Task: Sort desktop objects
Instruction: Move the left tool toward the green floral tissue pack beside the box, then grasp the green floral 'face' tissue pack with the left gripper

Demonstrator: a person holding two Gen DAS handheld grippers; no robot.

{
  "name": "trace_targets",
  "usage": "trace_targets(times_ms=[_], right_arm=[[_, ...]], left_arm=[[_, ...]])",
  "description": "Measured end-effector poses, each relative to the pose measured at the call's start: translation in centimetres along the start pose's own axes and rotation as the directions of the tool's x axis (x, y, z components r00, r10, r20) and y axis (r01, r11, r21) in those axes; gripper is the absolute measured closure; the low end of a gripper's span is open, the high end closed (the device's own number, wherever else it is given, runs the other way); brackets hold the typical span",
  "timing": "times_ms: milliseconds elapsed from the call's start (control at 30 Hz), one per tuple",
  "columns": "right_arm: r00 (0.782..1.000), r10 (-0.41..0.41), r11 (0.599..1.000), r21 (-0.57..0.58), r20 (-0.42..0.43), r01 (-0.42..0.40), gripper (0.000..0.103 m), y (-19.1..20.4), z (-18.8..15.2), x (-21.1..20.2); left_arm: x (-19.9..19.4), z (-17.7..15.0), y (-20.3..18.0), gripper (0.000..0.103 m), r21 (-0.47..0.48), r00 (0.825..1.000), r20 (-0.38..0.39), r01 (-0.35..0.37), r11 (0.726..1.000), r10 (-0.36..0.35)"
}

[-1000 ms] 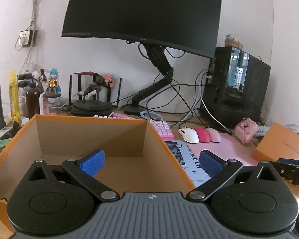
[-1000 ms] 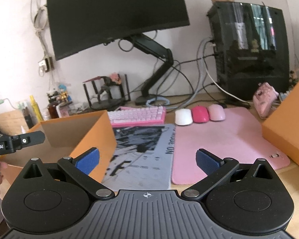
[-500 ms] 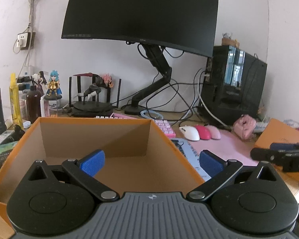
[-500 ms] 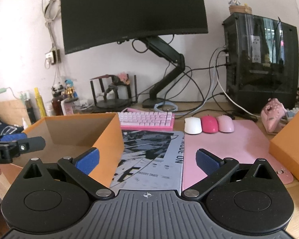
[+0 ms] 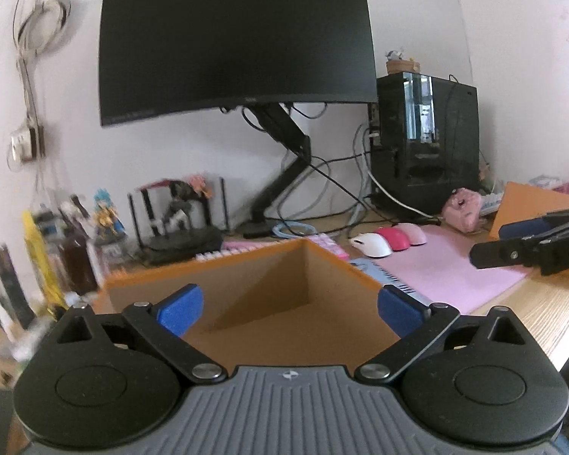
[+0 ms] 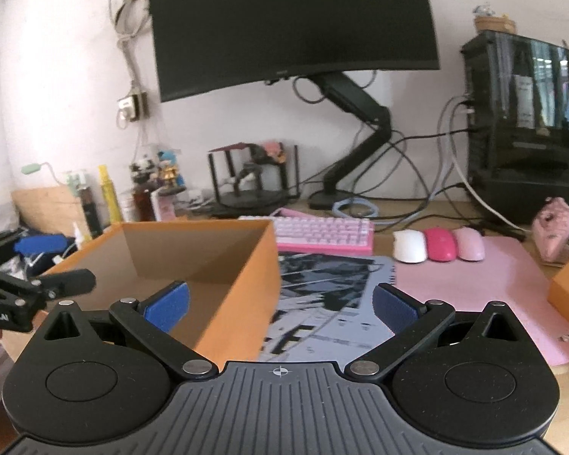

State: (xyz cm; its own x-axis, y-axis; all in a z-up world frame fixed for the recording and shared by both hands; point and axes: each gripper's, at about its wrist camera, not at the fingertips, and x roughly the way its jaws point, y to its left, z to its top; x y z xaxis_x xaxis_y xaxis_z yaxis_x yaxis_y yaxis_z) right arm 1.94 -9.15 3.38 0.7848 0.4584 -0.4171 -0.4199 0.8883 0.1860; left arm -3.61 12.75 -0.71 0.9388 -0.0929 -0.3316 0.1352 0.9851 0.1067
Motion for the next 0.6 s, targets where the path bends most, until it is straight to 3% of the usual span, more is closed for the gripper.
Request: trace_targets(times_ms=[133, 267, 400, 600], right_arm=[[0.999, 0.044, 0.999, 0.002, -0.009, -0.044, 0.000, 1.9, 0.4, 1.0], [0.994, 0.108, 0.993, -0.039, -0.014, -0.108, 0.000, 5.6, 0.9, 2.1], [0.990, 0.142, 0.988, -0.063, -0.019, -0.143, 0.000, 8.3, 1.1, 3.0], [0.992, 0.122, 0.989, -0.077, -0.036, -0.125, 0.000, 11.3, 1.6, 4.7]], left_arm=[[-1.5, 0.2, 3.0, 0.000, 0.079, 0.996, 0.050, -0.072, 0.994, 0.068], [-2.5, 0.3, 6.3, 0.000, 0.140, 0.994, 0.053, -0.106, 0.984, 0.100], [-2.5, 0.1, 9.0, 0.000, 0.201, 0.995, 0.002, -0.099, 0.974, 0.101], [-0.9, -1.4, 13.1, 0.000, 0.286, 0.991, -0.109, -0.047, 0.957, 0.081]])
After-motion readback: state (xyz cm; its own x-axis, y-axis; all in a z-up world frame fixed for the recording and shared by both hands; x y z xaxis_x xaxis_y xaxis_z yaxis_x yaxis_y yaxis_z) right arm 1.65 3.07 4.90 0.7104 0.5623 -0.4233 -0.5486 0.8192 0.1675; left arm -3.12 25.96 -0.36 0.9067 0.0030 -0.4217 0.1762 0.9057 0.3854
